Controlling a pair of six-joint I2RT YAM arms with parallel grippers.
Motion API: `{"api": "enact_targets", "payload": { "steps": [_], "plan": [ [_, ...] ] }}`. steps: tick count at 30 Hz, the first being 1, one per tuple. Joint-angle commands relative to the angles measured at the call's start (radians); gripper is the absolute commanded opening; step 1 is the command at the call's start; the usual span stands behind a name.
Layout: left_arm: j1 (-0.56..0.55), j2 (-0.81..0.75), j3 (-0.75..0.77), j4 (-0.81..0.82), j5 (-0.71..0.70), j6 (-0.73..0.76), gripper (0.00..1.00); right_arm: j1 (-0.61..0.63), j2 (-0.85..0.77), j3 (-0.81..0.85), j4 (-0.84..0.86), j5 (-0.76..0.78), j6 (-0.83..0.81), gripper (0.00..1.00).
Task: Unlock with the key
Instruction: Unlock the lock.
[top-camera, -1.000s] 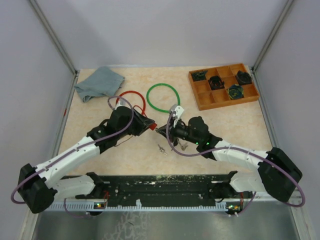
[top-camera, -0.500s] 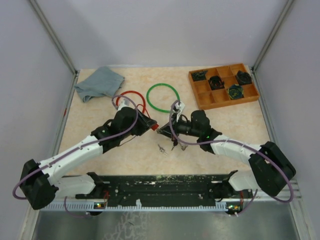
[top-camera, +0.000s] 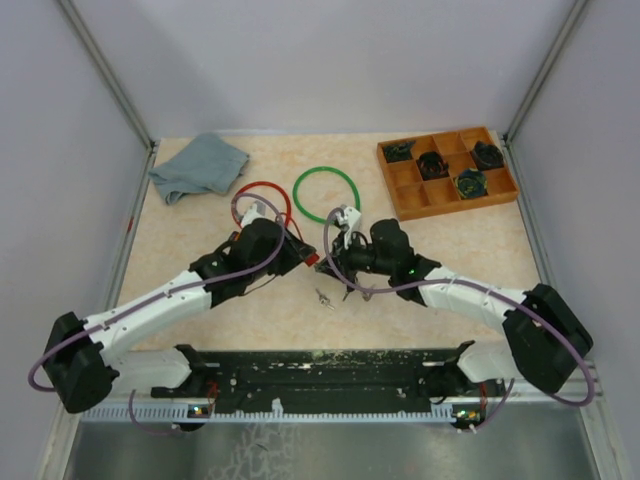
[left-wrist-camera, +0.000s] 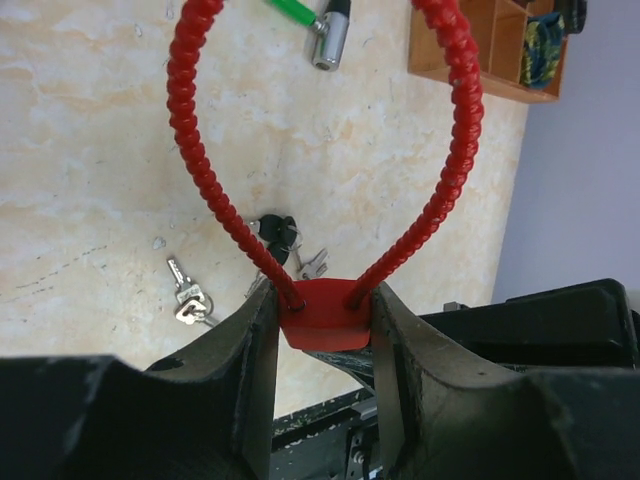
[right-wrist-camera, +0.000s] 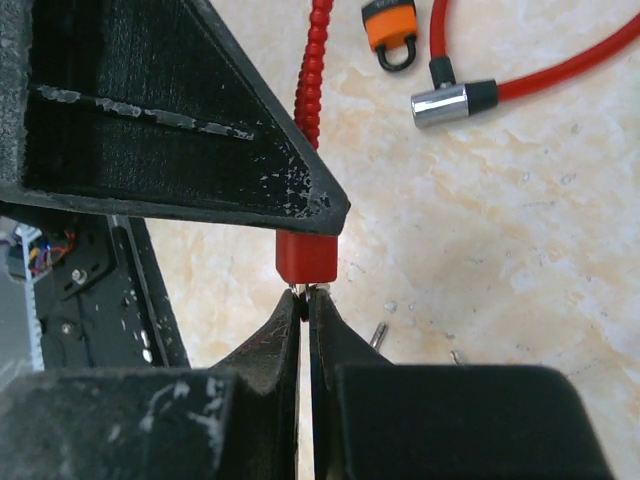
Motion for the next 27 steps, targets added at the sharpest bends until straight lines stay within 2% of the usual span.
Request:
{"api": "enact_targets", "payload": {
  "steps": [1,4,8,16,21,27],
  "plan": [
    [-0.071,-0.076,0.005,0.018,0.118,-0.014,0.0,-0.022,-0.072,0.046,0.331,0.052,0.071,0.06],
    [-0.029,-0.126,0.009,0.018,0.07,-0.005,0.0,-0.022,-0.118,0.002,0.295,0.043,0.081,0.29],
    [0.018,-0.157,0.019,0.019,0.037,-0.006,0.0,-0.022,-0.194,-0.055,0.241,0.044,0.086,0.4],
    [0.06,-0.16,0.019,0.017,0.037,-0.048,0.0,-0.014,-0.259,-0.104,0.251,0.069,0.093,0.42],
    [0.063,-0.16,0.012,0.016,0.038,-0.077,0.0,0.028,-0.198,-0.097,0.25,0.113,0.063,0.38],
    [0.066,-0.154,0.008,0.031,0.055,-0.083,0.0,0.047,-0.144,-0.101,0.331,0.119,0.07,0.31]
  ]
}}
